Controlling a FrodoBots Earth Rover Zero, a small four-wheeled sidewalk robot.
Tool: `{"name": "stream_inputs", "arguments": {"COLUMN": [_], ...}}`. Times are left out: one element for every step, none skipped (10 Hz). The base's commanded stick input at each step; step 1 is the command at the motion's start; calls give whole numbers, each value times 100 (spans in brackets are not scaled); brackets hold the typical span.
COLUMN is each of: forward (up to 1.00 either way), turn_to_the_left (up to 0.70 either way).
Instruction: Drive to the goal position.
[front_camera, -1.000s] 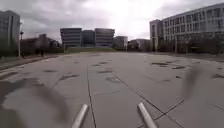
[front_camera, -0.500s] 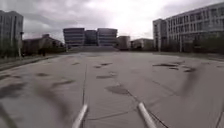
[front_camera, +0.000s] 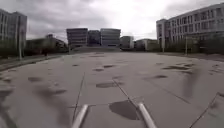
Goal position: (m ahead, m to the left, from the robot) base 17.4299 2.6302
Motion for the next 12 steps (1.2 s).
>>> {"name": "stream_inputs", "arguments": {"forward": [100, 100, 100, 100, 100, 100, 100, 100, 100, 100, 100, 100], "turn_to_the_left": [0, 0, 0, 0, 0, 0, 0, 0, 0, 0, 0, 3]}}
